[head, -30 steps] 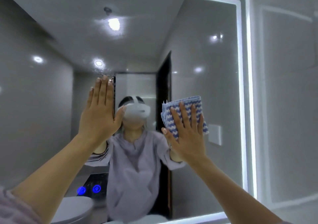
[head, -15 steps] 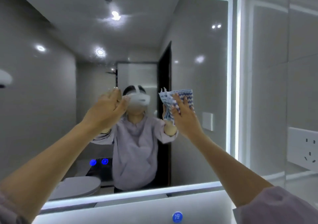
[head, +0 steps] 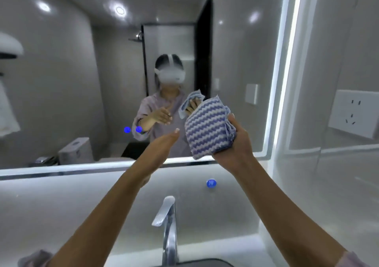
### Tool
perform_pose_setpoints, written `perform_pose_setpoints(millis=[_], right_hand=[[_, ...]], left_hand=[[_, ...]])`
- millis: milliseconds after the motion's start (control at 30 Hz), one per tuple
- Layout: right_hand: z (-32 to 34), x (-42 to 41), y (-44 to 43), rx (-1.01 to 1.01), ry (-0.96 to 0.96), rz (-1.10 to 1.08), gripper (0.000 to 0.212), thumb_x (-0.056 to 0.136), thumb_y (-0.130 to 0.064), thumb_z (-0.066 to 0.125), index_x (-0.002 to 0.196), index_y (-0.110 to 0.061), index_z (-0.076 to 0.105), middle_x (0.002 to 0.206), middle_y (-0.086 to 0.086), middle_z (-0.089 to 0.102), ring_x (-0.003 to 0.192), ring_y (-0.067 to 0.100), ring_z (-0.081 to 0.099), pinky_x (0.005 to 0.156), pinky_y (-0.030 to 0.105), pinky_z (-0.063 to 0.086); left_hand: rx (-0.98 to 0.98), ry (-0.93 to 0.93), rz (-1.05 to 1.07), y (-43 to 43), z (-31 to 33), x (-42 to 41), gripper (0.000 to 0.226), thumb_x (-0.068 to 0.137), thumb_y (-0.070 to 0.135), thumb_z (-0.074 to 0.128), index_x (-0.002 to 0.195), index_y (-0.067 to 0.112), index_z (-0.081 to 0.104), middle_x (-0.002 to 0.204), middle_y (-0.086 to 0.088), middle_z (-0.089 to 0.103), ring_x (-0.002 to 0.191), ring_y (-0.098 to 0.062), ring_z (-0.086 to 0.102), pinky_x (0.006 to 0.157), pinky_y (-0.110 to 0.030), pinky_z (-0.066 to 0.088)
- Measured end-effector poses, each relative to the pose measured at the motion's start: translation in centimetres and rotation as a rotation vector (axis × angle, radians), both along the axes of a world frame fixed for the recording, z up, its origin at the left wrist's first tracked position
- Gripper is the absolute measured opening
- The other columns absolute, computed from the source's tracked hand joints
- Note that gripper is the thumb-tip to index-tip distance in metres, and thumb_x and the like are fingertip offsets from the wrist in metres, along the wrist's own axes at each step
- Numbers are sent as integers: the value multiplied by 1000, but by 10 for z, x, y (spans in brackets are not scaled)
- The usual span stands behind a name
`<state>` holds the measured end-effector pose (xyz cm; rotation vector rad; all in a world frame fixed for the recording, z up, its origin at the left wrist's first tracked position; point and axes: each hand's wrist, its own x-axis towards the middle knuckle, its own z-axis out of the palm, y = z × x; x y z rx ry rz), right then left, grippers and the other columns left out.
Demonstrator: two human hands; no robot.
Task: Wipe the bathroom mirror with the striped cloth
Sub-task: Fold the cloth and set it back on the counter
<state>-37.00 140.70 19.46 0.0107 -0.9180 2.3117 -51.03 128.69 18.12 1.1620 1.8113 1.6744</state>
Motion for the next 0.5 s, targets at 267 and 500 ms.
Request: perform_pose_setpoints(millis=[267, 500], right_hand=[[-60, 18, -63, -188, 46, 174, 50, 91, -43, 48, 127, -9, 60, 127, 16, 61, 112, 33, 60, 95, 48, 48], [-101, 18, -90, -102, -112, 90, 51, 89, -40, 50, 126, -7, 59, 123, 17, 64, 114, 33, 61, 92, 47, 51]], left_hand=[[77, -325, -8, -37, -65, 44, 38, 76, 56, 54, 102, 30, 63, 126, 1, 63, 116, -14, 59, 95, -28, 44], [179, -433, 60, -53, -100, 66, 30, 80, 42, 57, 98, 19, 62, 84, 5, 76, 77, -13, 73, 58, -21, 55]])
